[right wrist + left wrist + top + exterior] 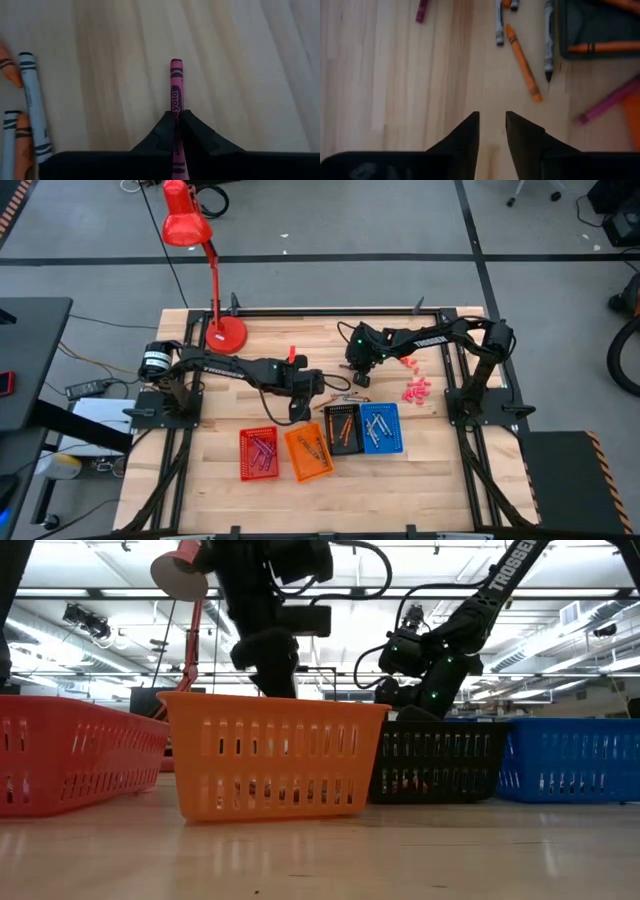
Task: Sort crayons
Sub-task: Put the pink crayon into the red bin
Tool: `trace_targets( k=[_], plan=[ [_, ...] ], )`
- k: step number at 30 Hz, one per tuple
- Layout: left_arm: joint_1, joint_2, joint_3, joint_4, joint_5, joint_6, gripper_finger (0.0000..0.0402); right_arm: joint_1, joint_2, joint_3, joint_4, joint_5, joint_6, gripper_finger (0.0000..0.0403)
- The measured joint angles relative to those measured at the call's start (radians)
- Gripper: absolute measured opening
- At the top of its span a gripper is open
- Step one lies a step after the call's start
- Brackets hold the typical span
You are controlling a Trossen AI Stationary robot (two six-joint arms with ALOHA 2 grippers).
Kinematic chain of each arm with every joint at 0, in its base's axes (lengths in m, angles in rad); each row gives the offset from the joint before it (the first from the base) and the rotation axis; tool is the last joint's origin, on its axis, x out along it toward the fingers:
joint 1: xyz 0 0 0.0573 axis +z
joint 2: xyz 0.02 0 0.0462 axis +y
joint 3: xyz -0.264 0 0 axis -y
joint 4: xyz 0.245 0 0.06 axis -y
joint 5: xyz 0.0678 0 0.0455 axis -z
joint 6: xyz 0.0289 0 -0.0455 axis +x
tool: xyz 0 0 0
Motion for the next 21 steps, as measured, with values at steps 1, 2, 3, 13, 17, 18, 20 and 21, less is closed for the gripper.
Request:
trace_targets(
  k=[1,2,3,13,17,18,20,21],
  plan=[
    [-0.001,0.000,-0.025,0.043,0.000,0.000,0.0112,0.002,0.000,0.000,0.001,-0.001,0.000,0.0028],
    [-0.001,0.000,-0.052,0.078,0.001,-0.001,0.0115,0.004,0.000,0.000,0.003,-0.002,0.000,0.0028],
    [-0.001,0.000,-0.080,0.105,0.001,-0.001,0.0117,0.006,0.000,0.000,0.005,-0.003,-0.001,0.0028],
    [0.046,0.001,-0.323,0.529,0.001,-0.010,0.0119,0.016,-0.002,0.000,0.090,-0.139,-0.007,0.0028],
    [0.062,0.001,-0.392,0.687,0.001,-0.020,0.0119,0.036,-0.002,0.000,0.117,-0.193,-0.008,0.0028],
    [0.063,0.001,-0.401,0.717,0.001,-0.018,0.0119,0.043,-0.002,0.000,0.121,-0.210,-0.015,0.0028],
    [0.064,0.001,-0.418,0.767,0.001,-0.009,0.0119,0.058,-0.002,0.000,0.131,-0.241,-0.030,0.0028],
    [0.064,0.001,-0.425,0.791,0.001,-0.009,0.0119,0.066,-0.002,0.001,0.136,-0.253,-0.036,0.0028]
  ],
)
